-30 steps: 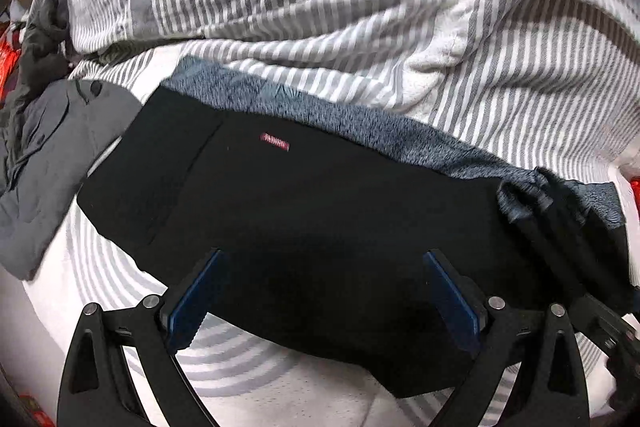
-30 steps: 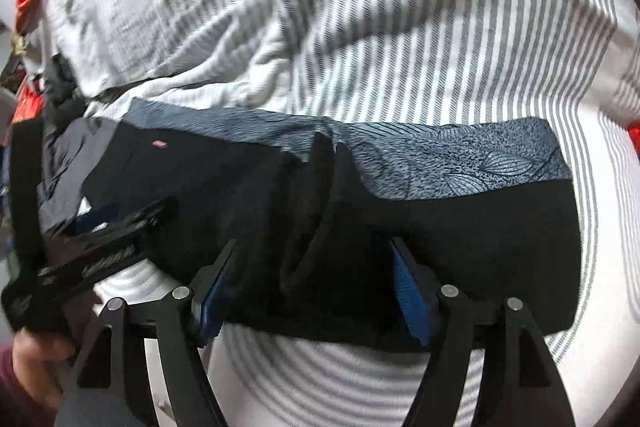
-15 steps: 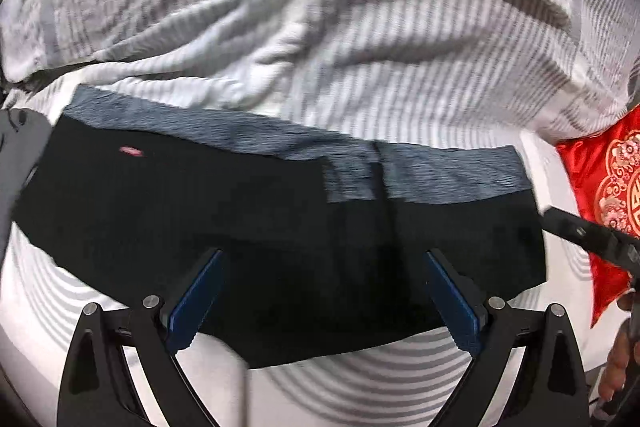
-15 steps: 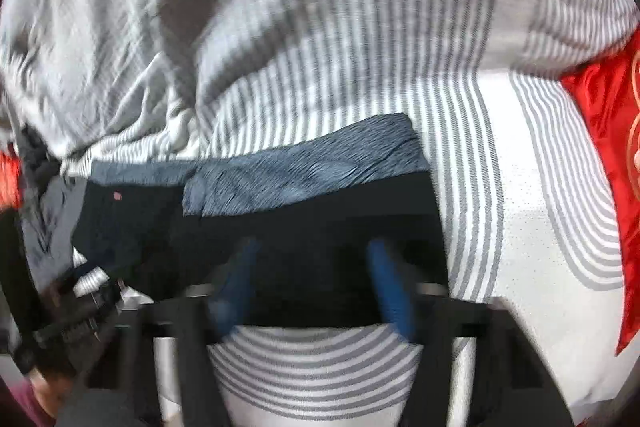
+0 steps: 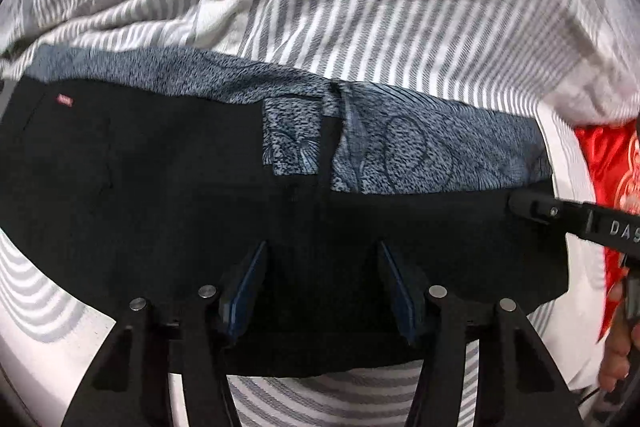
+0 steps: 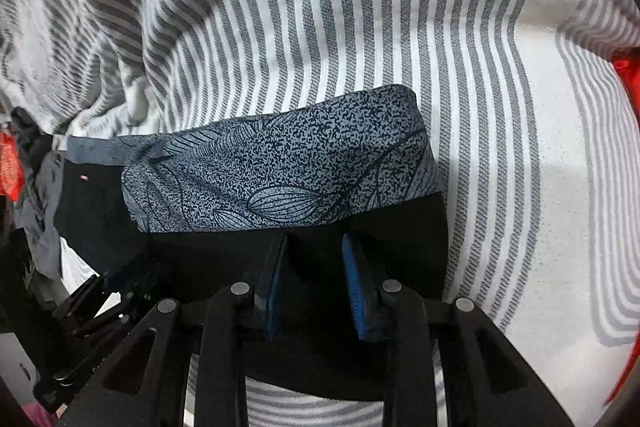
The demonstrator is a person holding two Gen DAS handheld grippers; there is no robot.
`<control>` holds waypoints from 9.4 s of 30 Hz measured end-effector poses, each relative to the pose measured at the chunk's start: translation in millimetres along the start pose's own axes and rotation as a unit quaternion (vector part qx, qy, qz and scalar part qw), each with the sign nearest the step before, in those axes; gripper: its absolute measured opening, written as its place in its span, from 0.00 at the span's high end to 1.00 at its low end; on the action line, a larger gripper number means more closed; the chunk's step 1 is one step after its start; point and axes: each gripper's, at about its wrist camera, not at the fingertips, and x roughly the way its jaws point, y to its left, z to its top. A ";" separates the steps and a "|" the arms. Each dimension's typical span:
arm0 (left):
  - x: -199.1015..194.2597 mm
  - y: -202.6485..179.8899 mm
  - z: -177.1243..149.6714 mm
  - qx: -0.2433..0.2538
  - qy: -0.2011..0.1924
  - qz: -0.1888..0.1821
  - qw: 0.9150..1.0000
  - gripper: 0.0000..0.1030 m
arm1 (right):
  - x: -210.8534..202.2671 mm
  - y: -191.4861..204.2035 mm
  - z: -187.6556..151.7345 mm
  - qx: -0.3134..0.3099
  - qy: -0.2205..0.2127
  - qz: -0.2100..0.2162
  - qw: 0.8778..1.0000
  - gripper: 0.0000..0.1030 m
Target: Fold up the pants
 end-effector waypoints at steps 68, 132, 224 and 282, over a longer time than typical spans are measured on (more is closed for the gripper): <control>-77.3 67.4 -36.7 -0.116 -0.011 0.069 0.991 0.15 | 16.2 98.3 -21.2 -0.123 0.043 0.013 0.991 0.42; -68.5 354.7 11.4 -0.364 -0.044 -0.128 0.921 0.17 | 82.6 321.9 -17.9 -0.152 0.061 -0.039 0.986 0.24; -133.9 -139.8 -8.0 0.336 -0.075 -0.012 0.939 0.71 | -89.0 -8.2 6.3 0.153 -0.057 0.374 0.913 0.88; -53.5 -42.5 8.4 0.108 0.059 0.057 0.991 0.33 | -30.2 -4.6 -42.8 0.100 0.031 0.083 0.991 0.73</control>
